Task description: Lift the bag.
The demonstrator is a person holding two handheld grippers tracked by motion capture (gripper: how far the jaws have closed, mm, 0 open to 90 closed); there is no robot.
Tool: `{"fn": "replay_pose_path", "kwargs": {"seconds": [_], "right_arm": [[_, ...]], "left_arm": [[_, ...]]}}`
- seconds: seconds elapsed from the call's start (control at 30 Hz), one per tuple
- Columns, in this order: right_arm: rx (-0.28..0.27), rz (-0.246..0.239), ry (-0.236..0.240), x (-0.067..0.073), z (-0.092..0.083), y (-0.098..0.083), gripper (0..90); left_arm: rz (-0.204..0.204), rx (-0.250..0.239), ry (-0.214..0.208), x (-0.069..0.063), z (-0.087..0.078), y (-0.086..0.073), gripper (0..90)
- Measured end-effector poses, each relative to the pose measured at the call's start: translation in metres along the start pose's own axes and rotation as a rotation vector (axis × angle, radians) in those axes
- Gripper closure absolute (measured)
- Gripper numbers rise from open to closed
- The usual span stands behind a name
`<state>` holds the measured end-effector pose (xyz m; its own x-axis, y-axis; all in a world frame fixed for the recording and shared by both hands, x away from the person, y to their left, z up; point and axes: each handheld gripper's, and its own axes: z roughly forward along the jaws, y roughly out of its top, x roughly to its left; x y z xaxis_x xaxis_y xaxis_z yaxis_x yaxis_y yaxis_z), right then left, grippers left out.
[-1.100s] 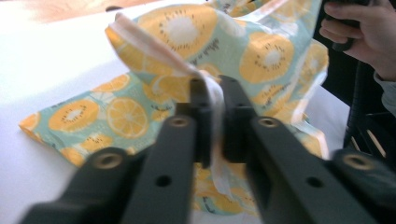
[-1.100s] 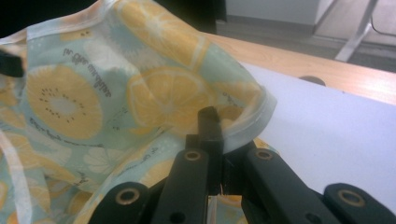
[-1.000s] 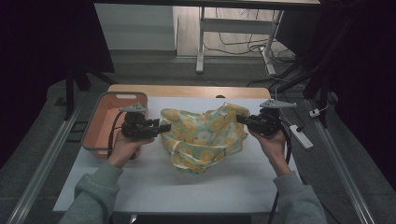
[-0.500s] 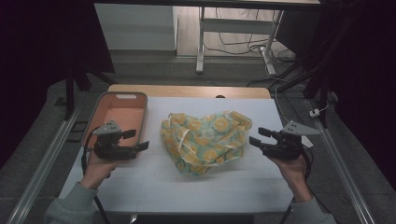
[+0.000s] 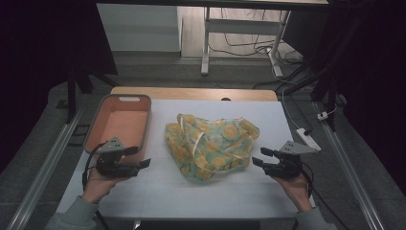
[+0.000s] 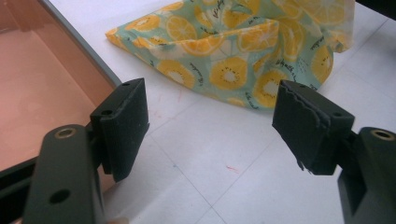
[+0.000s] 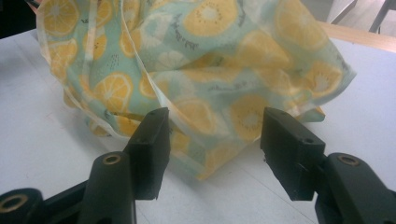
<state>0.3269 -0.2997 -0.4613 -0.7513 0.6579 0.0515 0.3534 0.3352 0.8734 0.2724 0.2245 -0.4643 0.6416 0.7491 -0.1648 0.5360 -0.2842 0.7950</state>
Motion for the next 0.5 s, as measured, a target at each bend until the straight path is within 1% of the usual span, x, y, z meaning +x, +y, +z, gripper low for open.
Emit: {"fn": "replay_pose_path", "kwargs": {"seconds": [0.13,0.2,0.5], "right_arm": [[-0.01,-0.01,-0.002,0.0002,-0.0011,-0.0008,43.1],[-0.006,-0.02,-0.014,0.0007,-0.0014,-0.0011,43.1],[-0.006,-0.016,-0.017,0.0007,-0.0039,-0.0038,43.2]], "left_arm": [[0.004,0.003,0.003,-0.0012,0.0007,-0.0005,26.7],[0.003,0.006,0.003,-0.0006,0.0016,-0.0007,26.7],[0.006,0.008,0.001,-0.0015,0.0023,-0.0006,26.6]]}}
